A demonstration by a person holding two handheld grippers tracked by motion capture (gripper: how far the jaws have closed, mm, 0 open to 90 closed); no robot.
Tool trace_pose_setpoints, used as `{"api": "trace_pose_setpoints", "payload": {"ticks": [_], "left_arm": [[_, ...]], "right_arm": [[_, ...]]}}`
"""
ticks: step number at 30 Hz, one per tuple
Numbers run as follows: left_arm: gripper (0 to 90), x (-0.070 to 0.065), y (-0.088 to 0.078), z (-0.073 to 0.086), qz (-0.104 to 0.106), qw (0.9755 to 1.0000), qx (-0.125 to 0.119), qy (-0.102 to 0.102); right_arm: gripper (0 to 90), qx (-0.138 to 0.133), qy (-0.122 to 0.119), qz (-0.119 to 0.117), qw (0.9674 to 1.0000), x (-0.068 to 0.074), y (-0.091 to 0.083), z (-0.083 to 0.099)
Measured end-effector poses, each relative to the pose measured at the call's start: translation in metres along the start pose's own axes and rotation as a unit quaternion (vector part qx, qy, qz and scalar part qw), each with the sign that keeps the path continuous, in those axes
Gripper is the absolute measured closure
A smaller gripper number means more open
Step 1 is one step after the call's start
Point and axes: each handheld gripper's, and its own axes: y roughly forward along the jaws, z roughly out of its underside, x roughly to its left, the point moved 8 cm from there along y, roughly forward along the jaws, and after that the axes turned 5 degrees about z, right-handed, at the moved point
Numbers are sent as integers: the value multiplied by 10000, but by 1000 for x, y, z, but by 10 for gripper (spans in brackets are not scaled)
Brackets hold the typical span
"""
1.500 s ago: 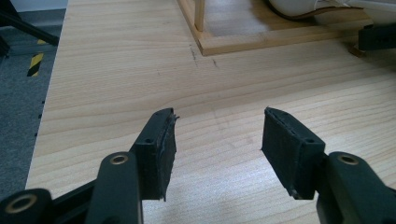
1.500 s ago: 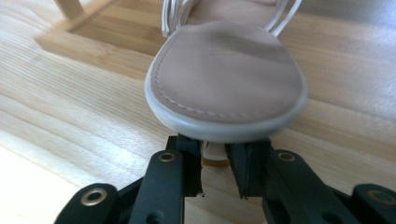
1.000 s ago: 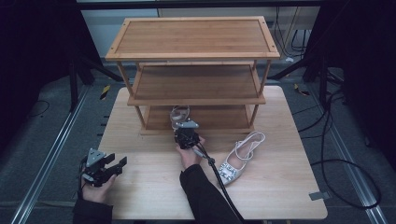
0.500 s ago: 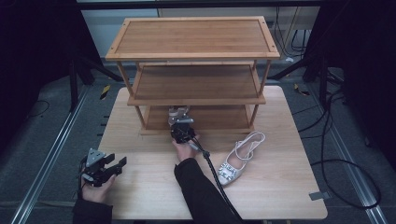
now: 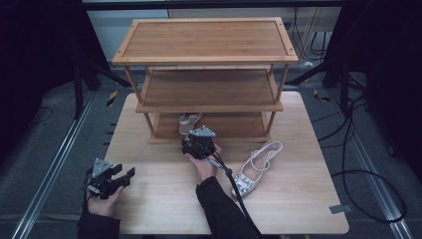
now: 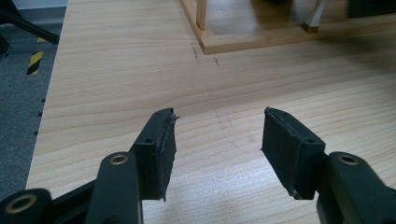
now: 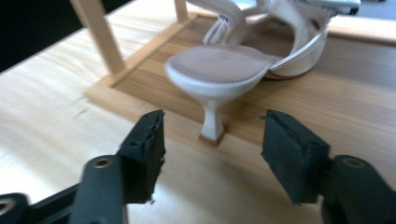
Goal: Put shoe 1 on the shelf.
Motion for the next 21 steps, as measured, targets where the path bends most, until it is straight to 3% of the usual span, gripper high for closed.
{"api": "trace_pose_setpoints", "payload": {"ticks": [2, 3, 4, 8, 9, 12, 15, 21], "left_arm": [[429, 0, 0, 0, -1, 10000, 4, 5], [429, -1, 0, 0, -7, 10000, 7, 7], [429, -1, 1, 0, 3, 10000, 18, 10], [423, -3, 1, 0, 16, 10000, 11, 11], [422, -3, 1, 0, 13, 10000, 13, 27], [421, -4, 1, 0, 26, 10000, 18, 15], [420, -6, 1, 0, 29, 10000, 23, 39], [421, -6, 2, 0, 11, 10000, 45, 20]], "right_arm": [[361, -11, -50, -39, 10000, 0, -9, 0], [336, -62, -78, -116, 9999, -2, -28, -2], [336, -62, -78, -116, 9999, -2, -28, -2], [332, -136, -237, -297, 9992, -13, -65, -9], [333, -163, -229, -346, 9990, -24, -82, -13], [333, -191, -126, -404, 9989, -36, -96, -15], [351, -260, -375, -337, 9984, -61, -122, -15], [379, -370, -708, -406, 9960, -87, -155, 0]]}}
